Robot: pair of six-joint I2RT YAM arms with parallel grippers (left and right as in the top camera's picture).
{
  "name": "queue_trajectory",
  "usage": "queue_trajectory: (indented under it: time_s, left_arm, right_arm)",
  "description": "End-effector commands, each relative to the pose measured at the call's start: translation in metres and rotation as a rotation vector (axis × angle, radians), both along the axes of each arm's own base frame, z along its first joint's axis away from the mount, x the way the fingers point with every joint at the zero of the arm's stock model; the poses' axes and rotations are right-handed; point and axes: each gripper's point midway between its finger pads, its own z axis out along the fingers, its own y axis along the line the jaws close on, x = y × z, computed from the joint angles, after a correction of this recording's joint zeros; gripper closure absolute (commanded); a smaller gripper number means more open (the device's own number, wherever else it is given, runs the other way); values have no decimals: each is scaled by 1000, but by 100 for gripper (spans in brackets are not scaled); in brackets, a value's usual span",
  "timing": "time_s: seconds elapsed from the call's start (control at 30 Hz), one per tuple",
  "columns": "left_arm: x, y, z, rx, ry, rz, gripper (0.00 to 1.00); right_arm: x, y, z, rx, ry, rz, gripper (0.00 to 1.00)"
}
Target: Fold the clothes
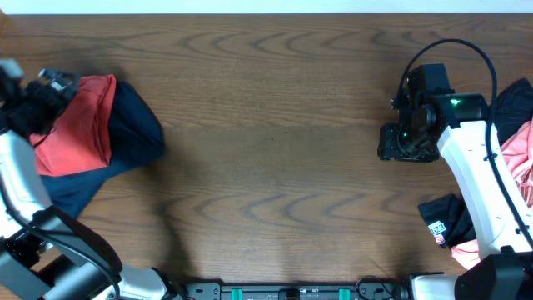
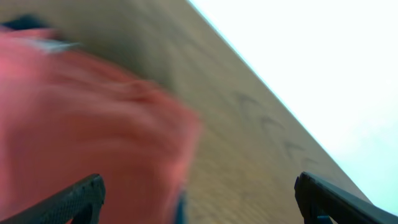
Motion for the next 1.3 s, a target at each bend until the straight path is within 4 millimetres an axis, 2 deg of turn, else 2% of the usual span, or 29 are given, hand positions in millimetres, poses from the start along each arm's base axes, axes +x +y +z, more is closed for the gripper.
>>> queue_trajectory:
  time_s: [0.0,0.07,0.17,0.33,0.47,0.57,0.67,0.77,0.87,0.9,0.97,1.03,1.13,1.2,1.27]
  left_arm:
    - [11,-16,15,-17,-47,-47,2]
    - [13,-18,3,-33,-23,-54,2]
    - [11,-19,-28,-80,37,-49,2]
    - [-4,-27,-101,-193,193,-43,2]
    - [-15,-28,-145,-261,277,-29,2]
    - [-17,-31,-158,-309,284,-51,2]
    - [-17,-31,-152,-319,250,-75,2]
    - [-14,-29,-136,-318,183,-108,2]
    - [-7,-31,-104,-303,83,-146,2]
    - [-5,-31,-94,-283,61,-152,2]
    - [-1,-38,-70,-233,11,-177,2]
    - [6,-52,-44,-162,-42,-212,2]
    - [14,-80,-20,-44,-52,-238,2]
    - [19,-108,-14,21,-46,-287,2]
    - [21,-139,-16,65,-22,-344,2]
  right_arm:
    - [3,-3,7,3,-23,-12,47]
    - [3,-3,7,3,-21,-12,47]
    - [1,-3,6,2,-14,-12,46]
    - [1,-3,6,3,-14,-12,46]
    - [0,-3,6,2,-7,-12,46]
    - [-1,-3,6,2,-6,-11,46]
    - [-2,-3,6,1,-3,-11,46]
    - [-2,-3,6,1,-3,-11,46]
    - [0,-3,6,2,-8,-11,43]
    - [1,-3,6,3,-13,-11,38]
    - [5,-2,7,9,-28,-10,22]
    - [10,3,8,39,-48,-5,2]
    - [20,17,13,115,-90,11,1]
    - [28,25,17,161,-127,23,1]
    - [37,31,21,194,-165,34,1]
